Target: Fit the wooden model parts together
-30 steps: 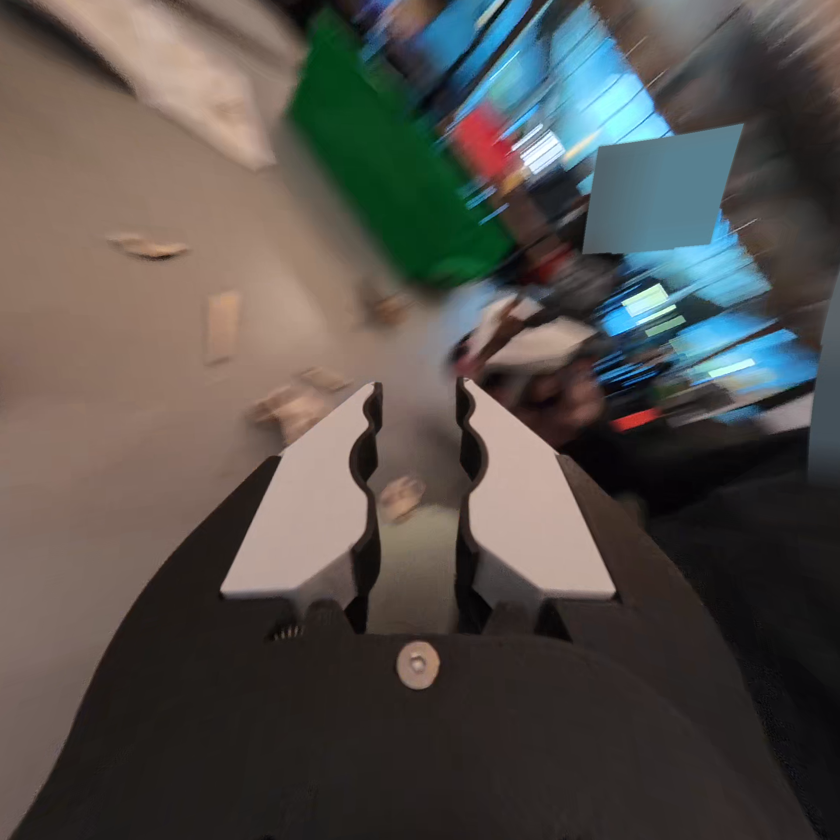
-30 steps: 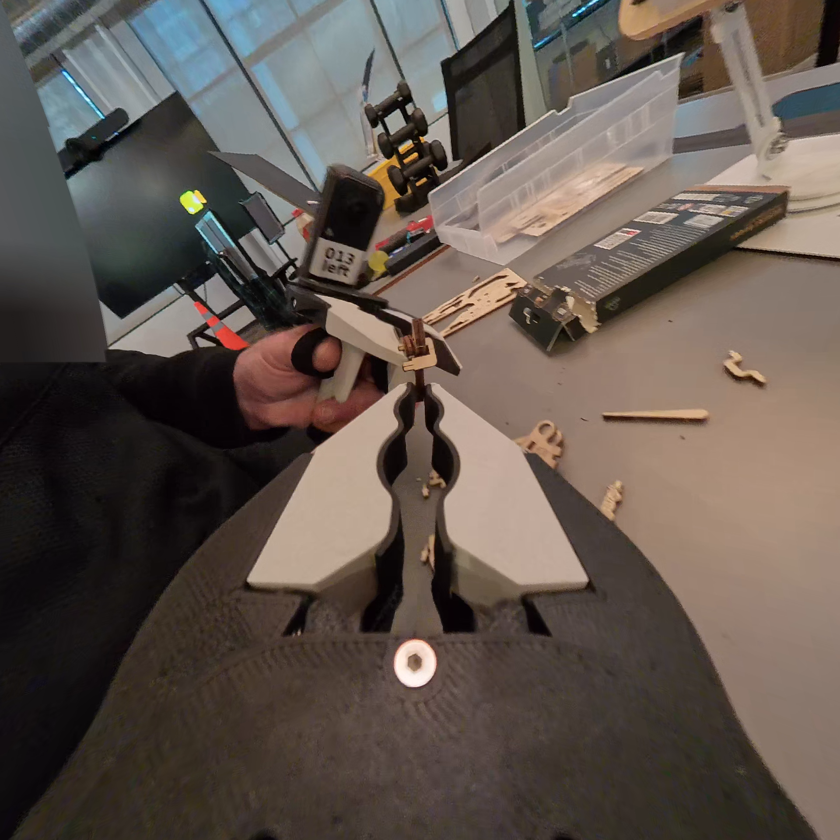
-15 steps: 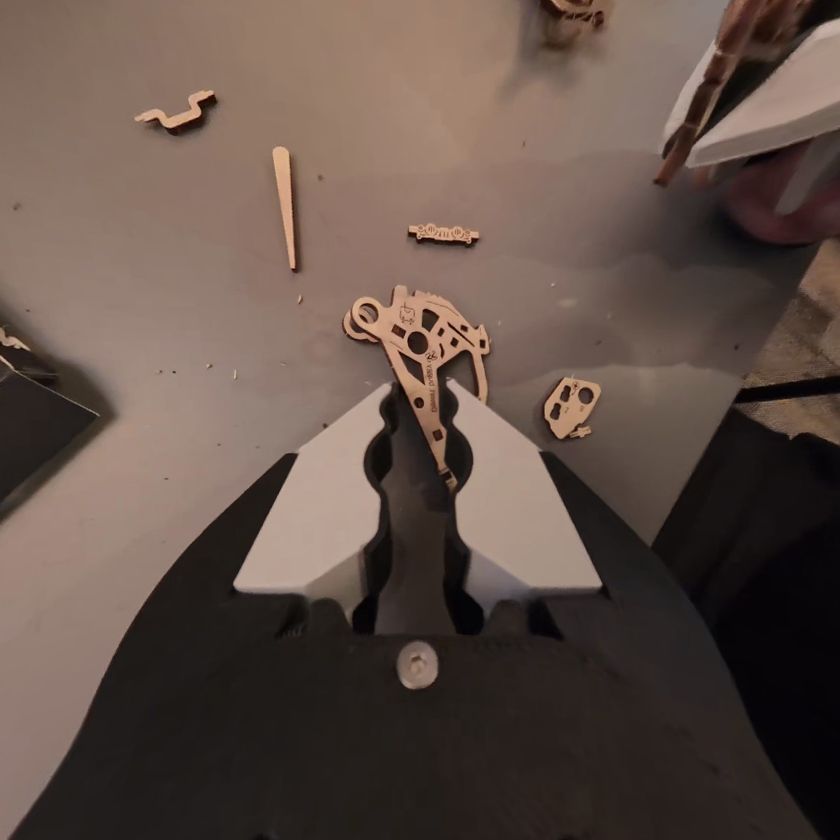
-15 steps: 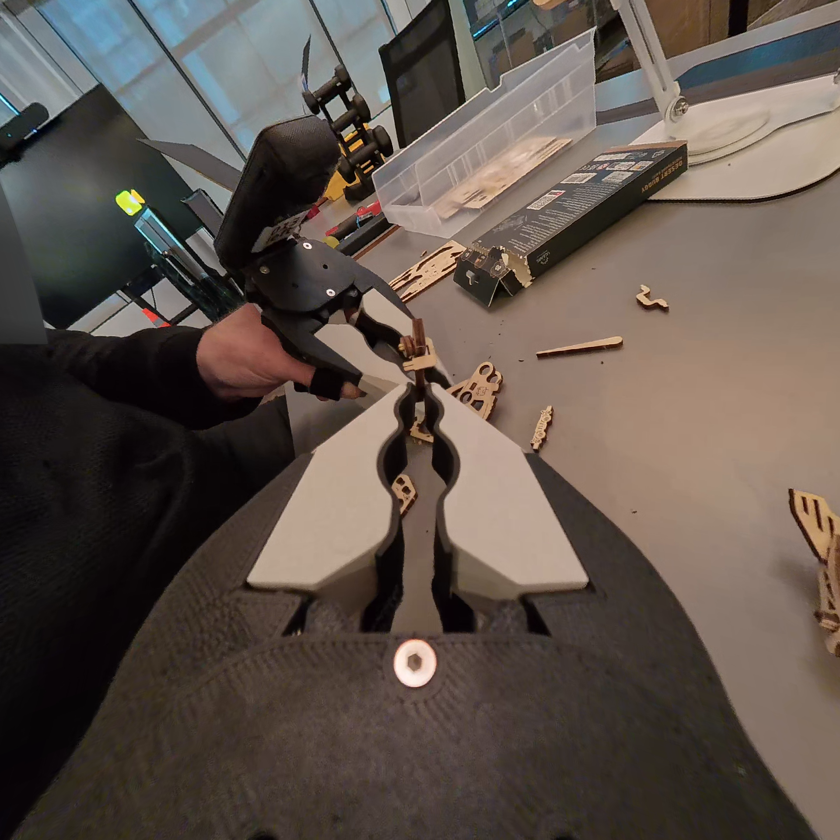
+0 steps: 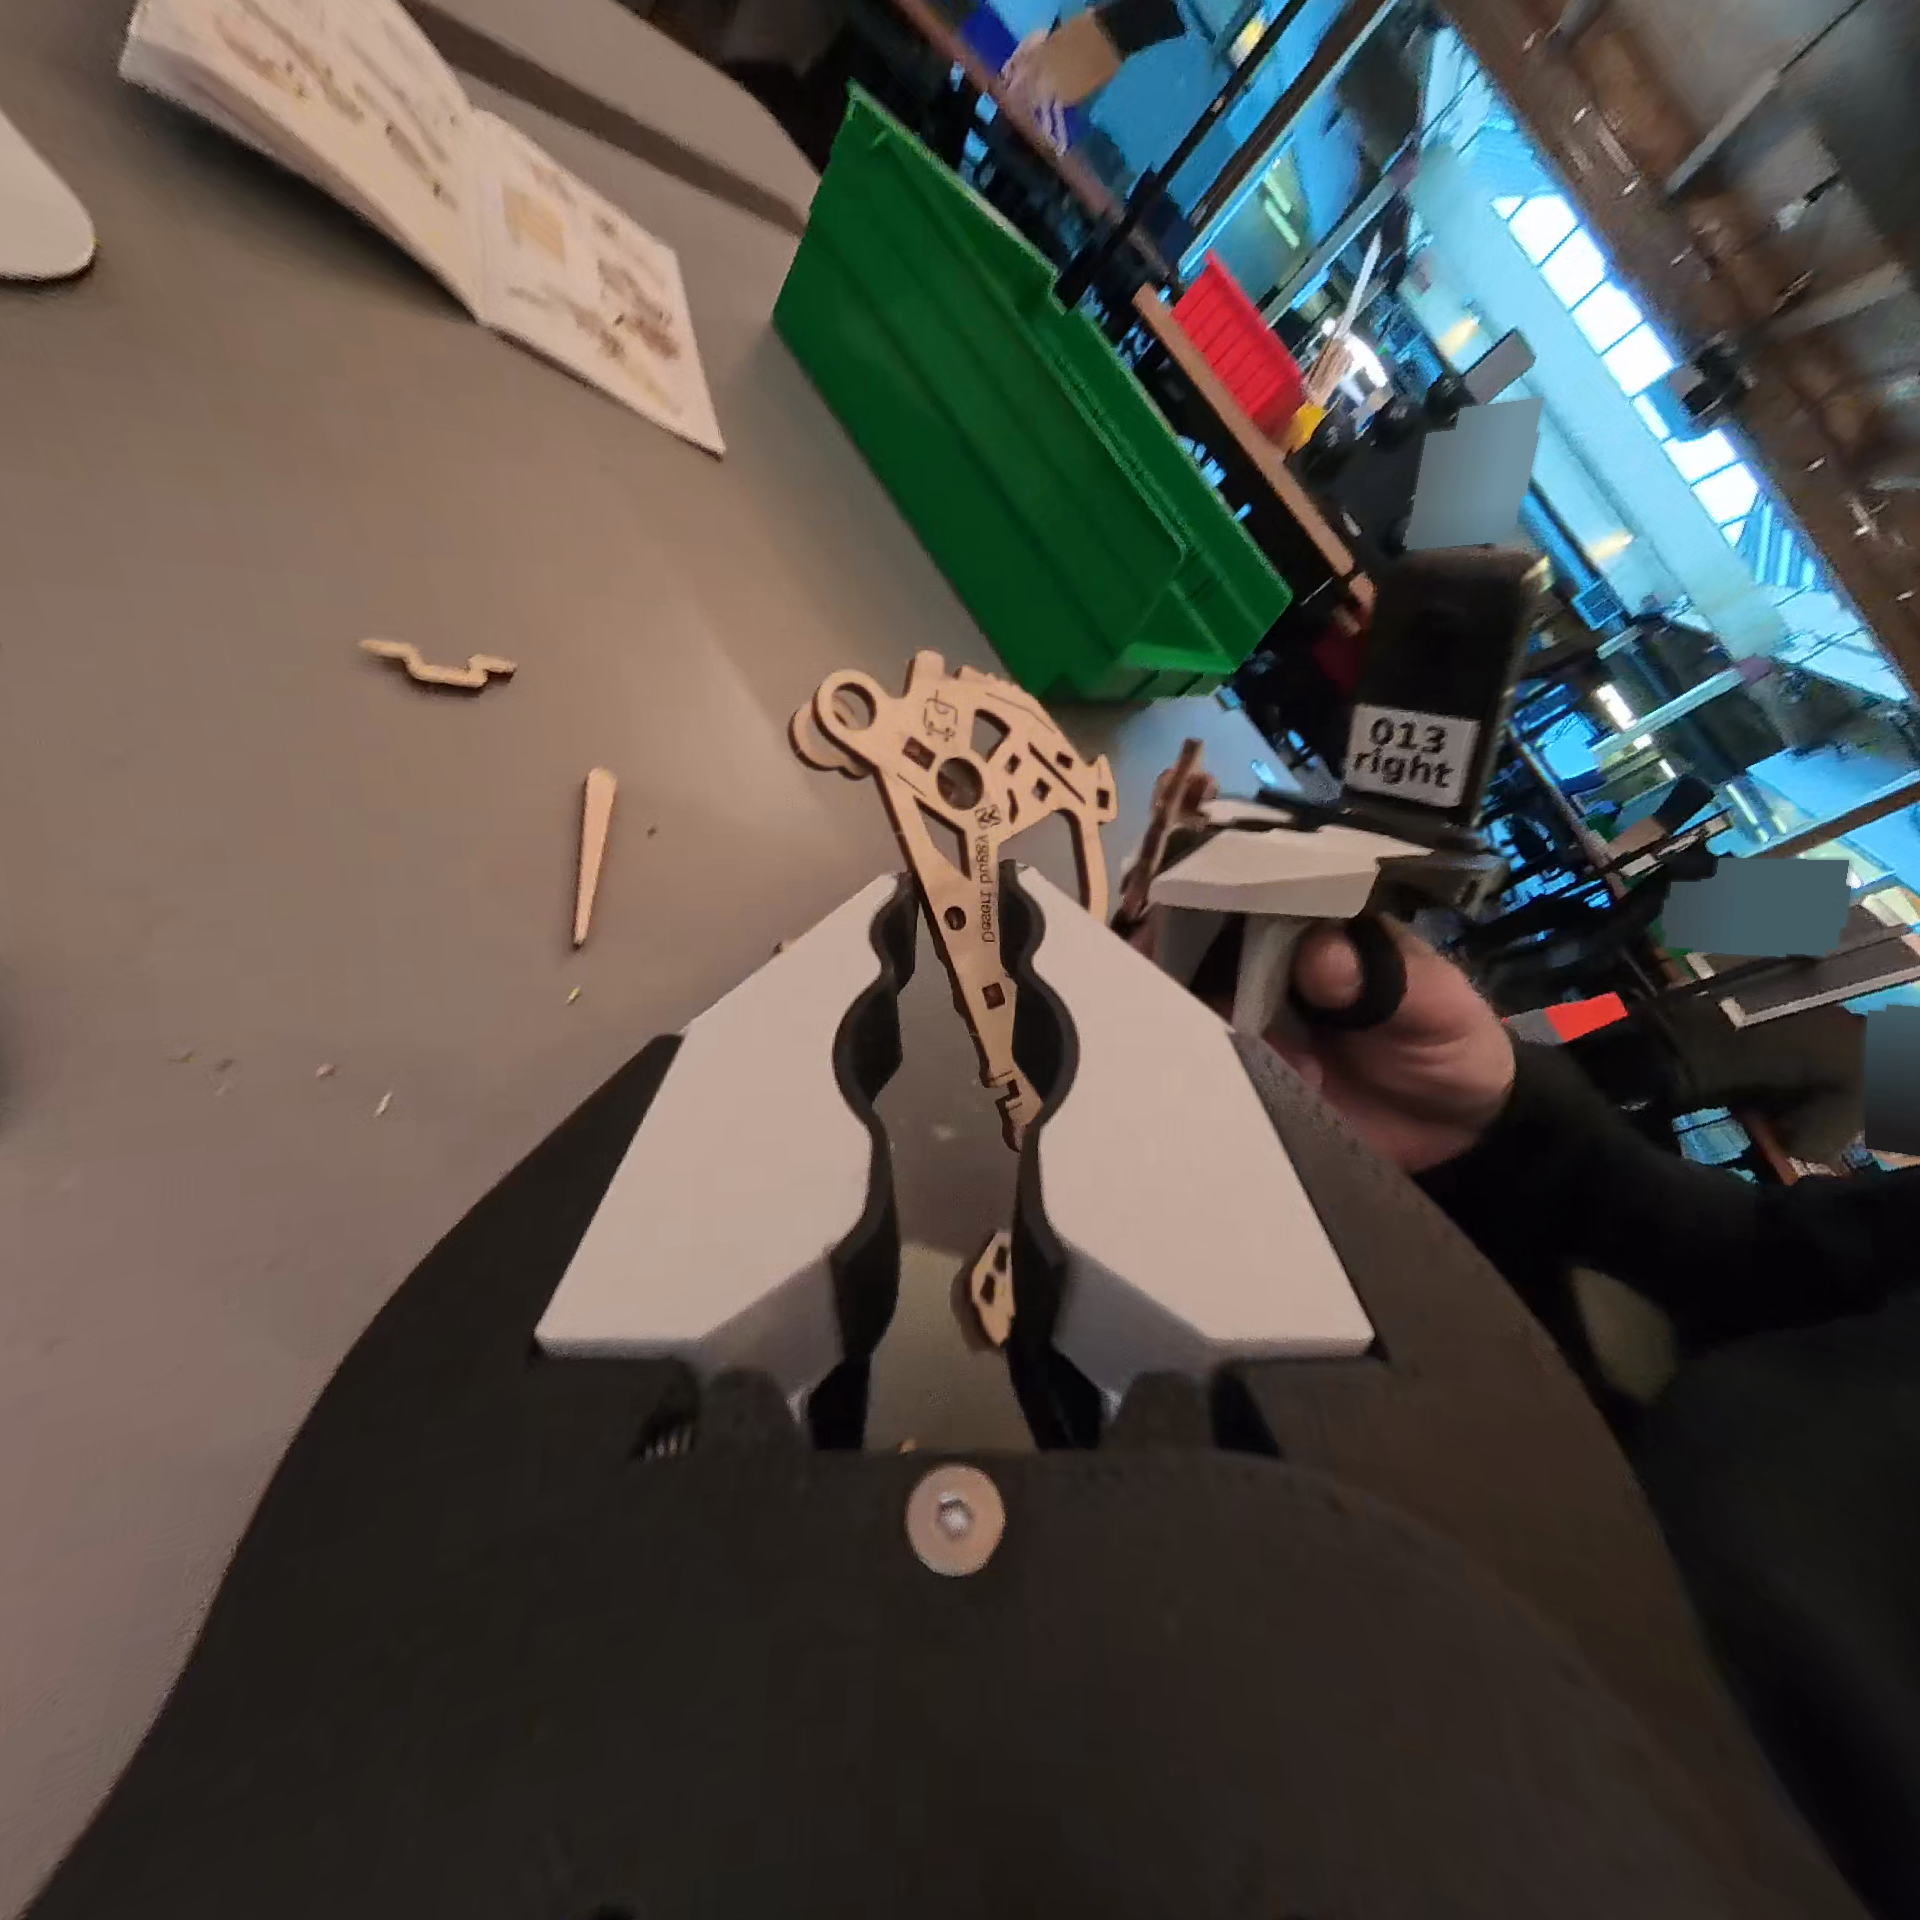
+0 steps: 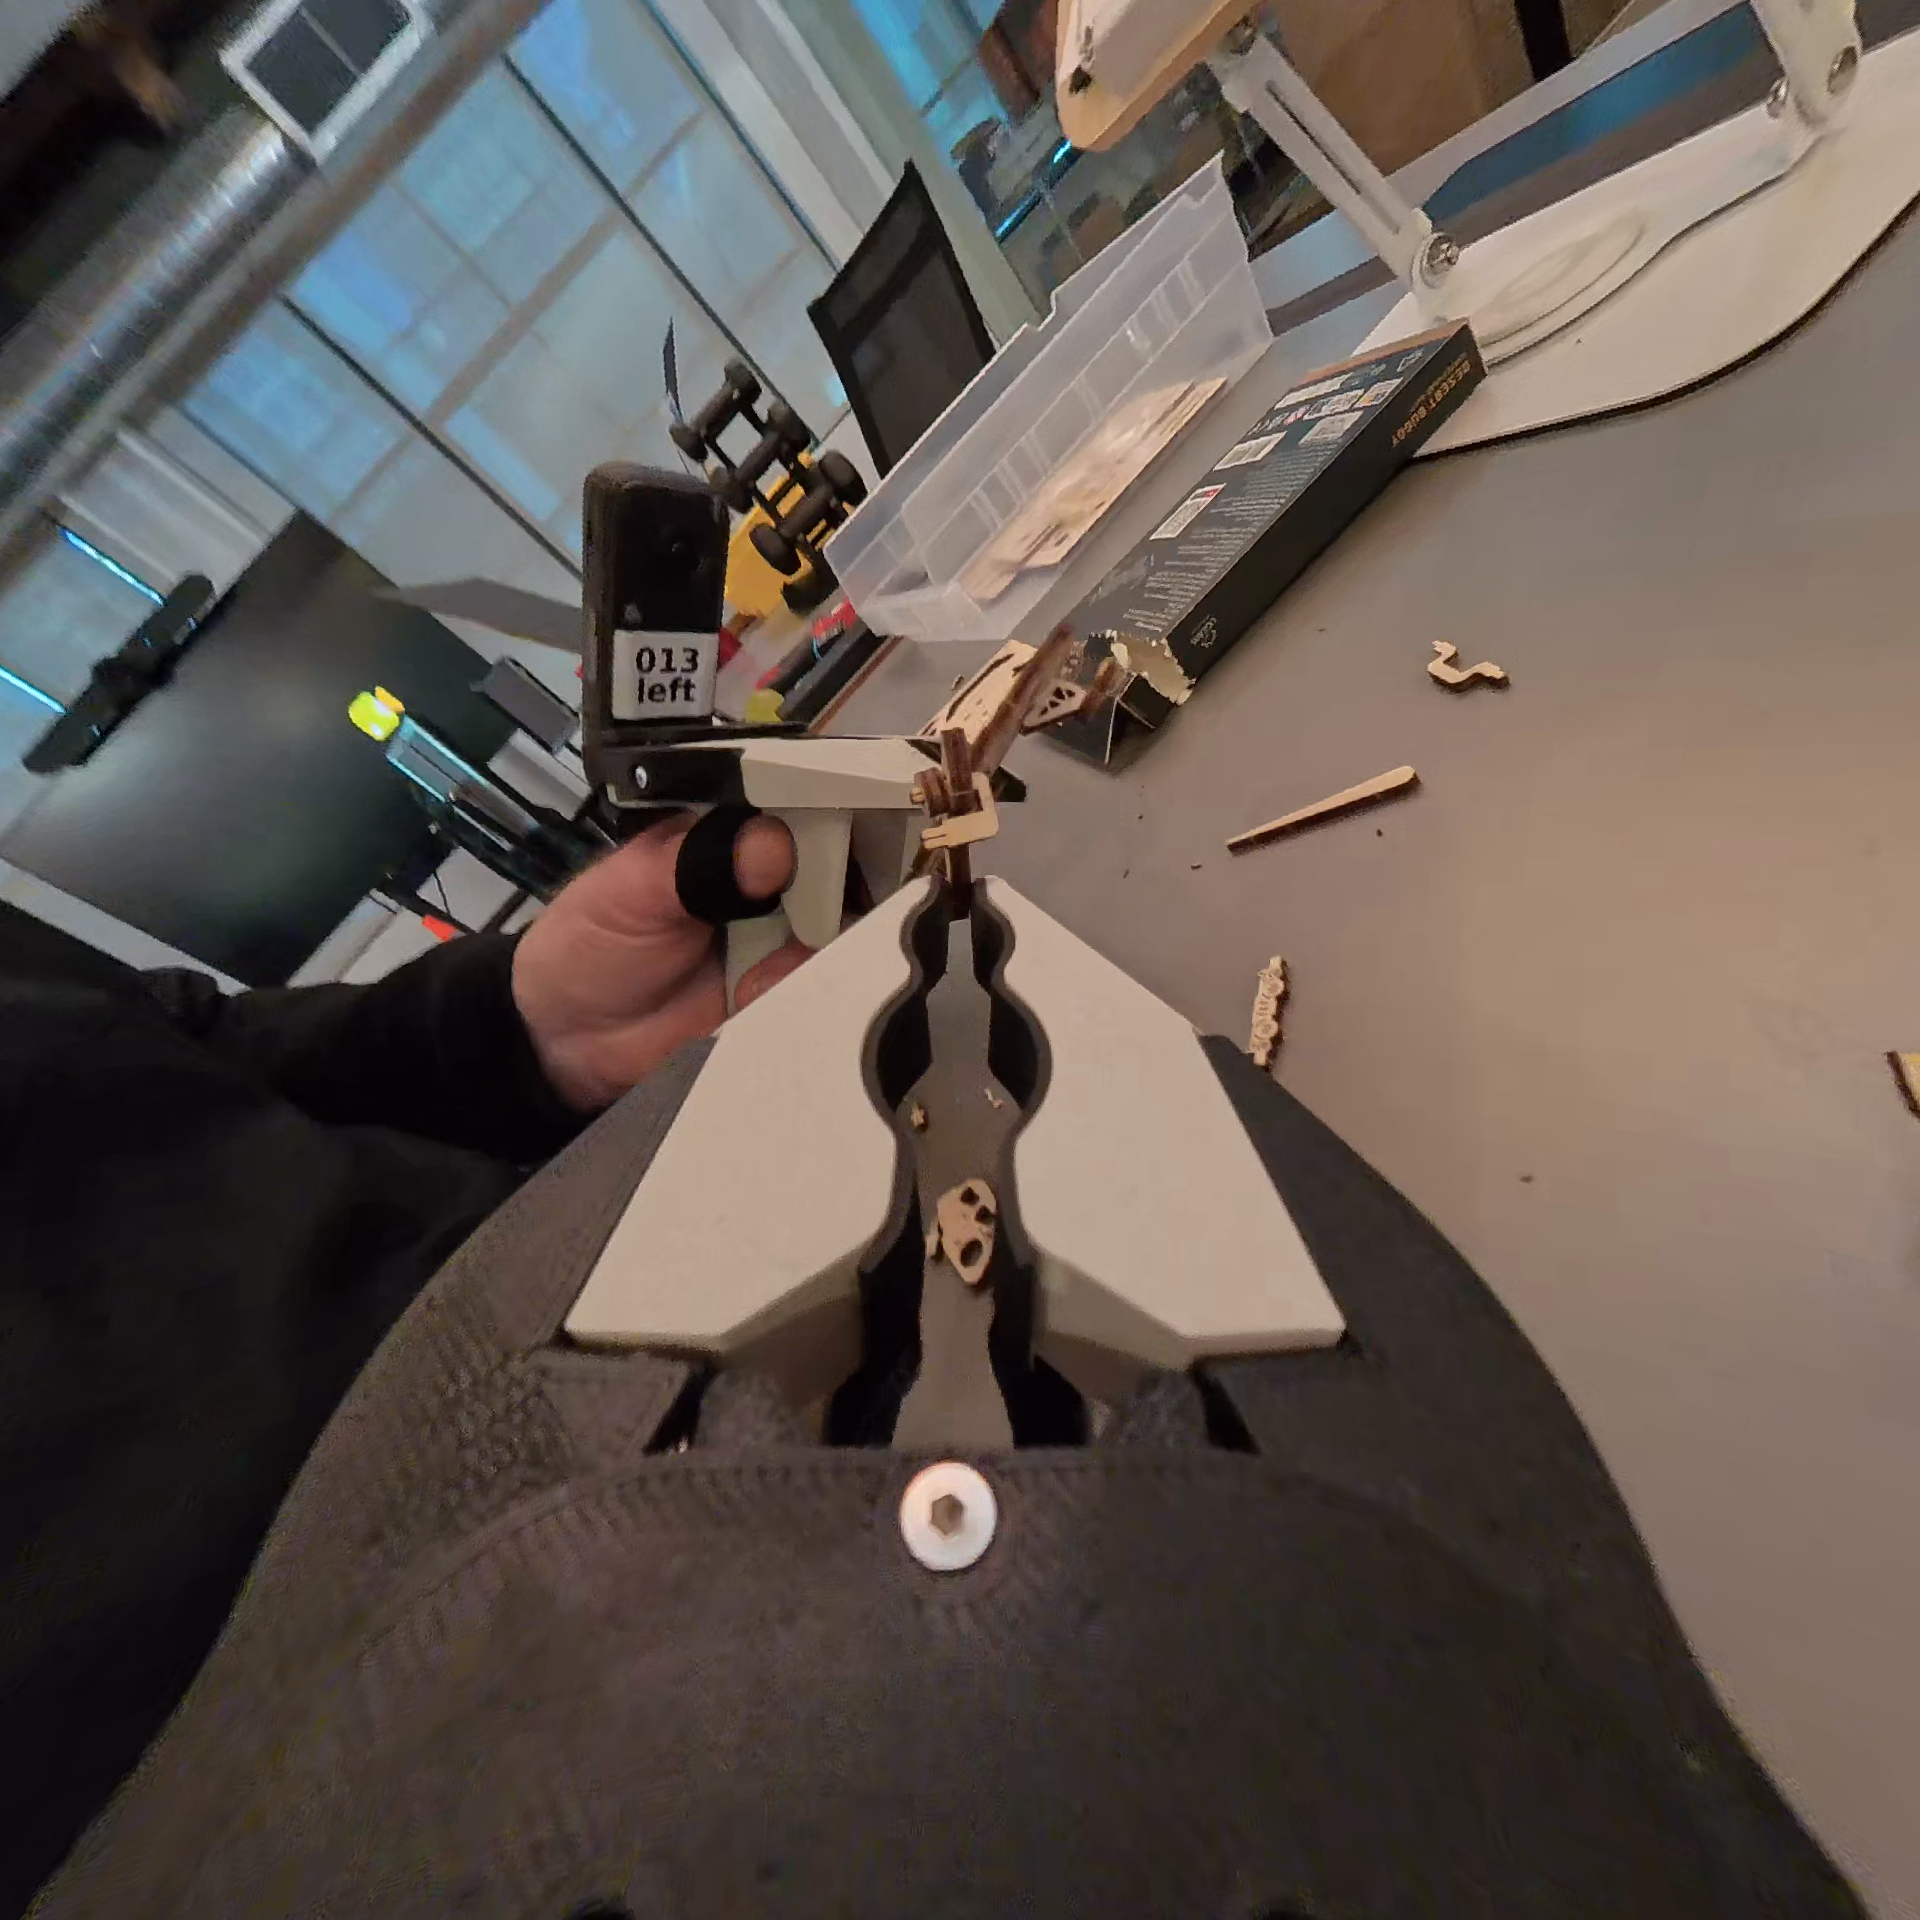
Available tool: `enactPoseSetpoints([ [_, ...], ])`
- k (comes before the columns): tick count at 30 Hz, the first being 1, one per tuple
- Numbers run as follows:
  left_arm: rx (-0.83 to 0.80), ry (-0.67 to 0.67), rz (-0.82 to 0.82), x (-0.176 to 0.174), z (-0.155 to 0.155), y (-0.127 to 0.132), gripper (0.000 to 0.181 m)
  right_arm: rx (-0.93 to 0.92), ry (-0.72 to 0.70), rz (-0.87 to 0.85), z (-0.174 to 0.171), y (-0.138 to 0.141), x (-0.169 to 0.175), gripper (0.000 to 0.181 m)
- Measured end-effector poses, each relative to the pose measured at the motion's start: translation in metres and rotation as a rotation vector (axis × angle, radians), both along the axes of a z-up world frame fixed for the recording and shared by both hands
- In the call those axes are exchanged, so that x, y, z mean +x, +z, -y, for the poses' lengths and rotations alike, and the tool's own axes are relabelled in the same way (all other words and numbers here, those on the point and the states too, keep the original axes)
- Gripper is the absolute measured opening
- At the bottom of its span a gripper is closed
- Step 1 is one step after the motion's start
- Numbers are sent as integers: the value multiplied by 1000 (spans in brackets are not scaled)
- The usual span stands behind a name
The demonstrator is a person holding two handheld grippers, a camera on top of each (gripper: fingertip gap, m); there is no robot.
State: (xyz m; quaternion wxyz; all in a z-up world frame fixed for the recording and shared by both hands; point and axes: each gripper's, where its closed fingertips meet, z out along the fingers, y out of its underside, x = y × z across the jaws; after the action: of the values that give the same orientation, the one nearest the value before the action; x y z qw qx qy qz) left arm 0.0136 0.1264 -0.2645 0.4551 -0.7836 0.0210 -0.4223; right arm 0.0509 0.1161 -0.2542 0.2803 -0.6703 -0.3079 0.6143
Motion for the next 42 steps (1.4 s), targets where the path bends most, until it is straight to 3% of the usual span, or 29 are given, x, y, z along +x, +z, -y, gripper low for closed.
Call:
enactPoseSetpoints([
  [7, 59, 7, 51, 18, -17, 13, 13, -64, -72, -65, -11, 6, 0, 1],
  [19, -19, -3, 138, 43, -26, -4, 13, -66, -52, -68, -3, 8, 18, 0],
  [27, 29, -62, 12, 70, -26, -5, 14, -134, -6, -219, 2, 28, 26, 0],
  [35, 71, -117, -110, 97, -23, -9, 14, -146, -59, -243, -15, 27, 34, 0],
  [42, -22, -202, -139, 111, -15, -27, 15, -165, -79, -235, -20, 15, 42, 0],
])
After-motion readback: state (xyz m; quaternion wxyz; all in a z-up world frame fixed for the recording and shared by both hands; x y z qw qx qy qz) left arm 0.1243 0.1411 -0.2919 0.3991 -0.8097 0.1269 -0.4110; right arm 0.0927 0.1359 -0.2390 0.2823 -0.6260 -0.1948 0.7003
